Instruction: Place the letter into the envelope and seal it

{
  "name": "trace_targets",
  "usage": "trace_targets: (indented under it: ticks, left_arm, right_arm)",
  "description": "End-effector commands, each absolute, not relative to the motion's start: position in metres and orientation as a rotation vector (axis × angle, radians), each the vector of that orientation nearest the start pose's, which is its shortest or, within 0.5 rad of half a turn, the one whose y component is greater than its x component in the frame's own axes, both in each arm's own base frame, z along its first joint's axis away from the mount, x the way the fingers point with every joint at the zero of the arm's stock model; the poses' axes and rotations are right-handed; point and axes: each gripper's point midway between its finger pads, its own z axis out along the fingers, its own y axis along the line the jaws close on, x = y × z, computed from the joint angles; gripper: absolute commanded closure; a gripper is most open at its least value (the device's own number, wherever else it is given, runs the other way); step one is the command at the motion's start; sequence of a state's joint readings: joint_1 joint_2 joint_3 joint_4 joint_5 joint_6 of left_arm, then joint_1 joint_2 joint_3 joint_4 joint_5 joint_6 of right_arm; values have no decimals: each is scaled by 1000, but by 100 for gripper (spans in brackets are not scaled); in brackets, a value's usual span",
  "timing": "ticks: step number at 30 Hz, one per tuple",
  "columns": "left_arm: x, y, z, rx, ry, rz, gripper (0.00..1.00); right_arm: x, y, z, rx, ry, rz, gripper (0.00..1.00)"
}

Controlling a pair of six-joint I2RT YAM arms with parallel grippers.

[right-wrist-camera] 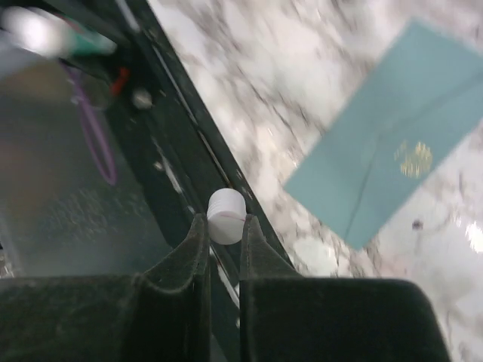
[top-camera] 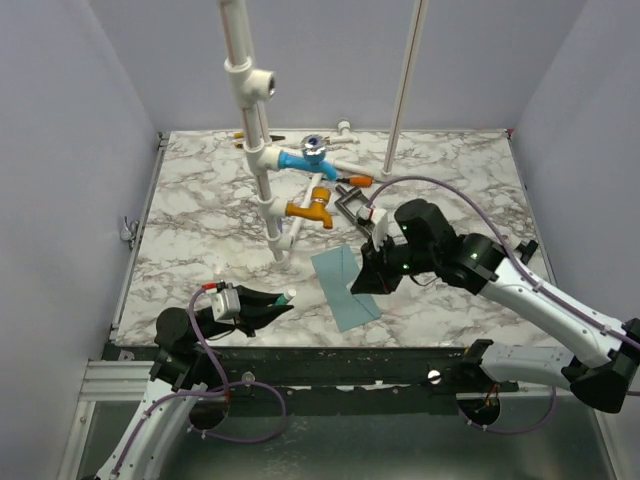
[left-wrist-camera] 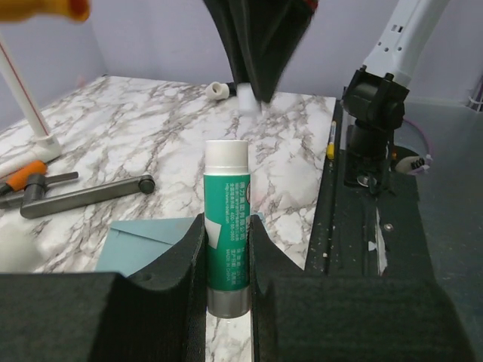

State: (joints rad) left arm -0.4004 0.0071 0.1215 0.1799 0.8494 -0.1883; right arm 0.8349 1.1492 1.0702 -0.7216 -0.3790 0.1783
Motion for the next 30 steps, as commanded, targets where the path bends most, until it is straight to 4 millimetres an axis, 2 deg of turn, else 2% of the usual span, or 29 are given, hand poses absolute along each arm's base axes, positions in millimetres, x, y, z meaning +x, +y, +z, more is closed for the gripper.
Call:
trace_targets:
  ticks: [1, 2, 4, 6, 9, 13, 16, 18, 22, 27, 30]
  left_arm:
    - [92, -200, 217, 971, 1096, -1087, 100]
    - [95, -200, 219, 954, 1101, -1079, 100]
    - [103, -199, 220, 912, 1124, -1059, 100]
    - [103, -199, 218, 914, 1133, -1066, 100]
    - [102, -200, 219, 920, 1125, -1066, 100]
    - [115, -196, 222, 851, 1146, -1016, 100]
    - [111, -197, 221, 875, 1137, -1025, 100]
    - [114, -196, 222, 861, 1143, -1015, 100]
    - [113, -196, 222, 867, 1141, -1016, 100]
    - [117, -195, 222, 849, 1151, -1003, 100]
    - [118, -194, 222, 841, 1154, -998, 100]
  right_arm:
    - [143, 299, 285, -1059, 1962, 1058, 99]
    - [151, 295, 287, -1012, 1993, 1003, 99]
    - [167, 285, 275, -945, 2044, 877, 99]
    - [165, 286, 267, -957, 2055, 883, 99]
    - [155, 292, 278, -971, 1984, 977, 100]
    - [174, 288, 294, -842, 1943, 917, 99]
    - [201, 280, 280, -714, 2033, 756, 100]
    - [210, 281, 266, -698, 2071, 711, 99]
    - [196, 299, 256, -808, 2070, 825, 100]
    - [192, 298, 260, -833, 2052, 841, 99]
    - [193, 305, 265, -828, 2036, 871, 99]
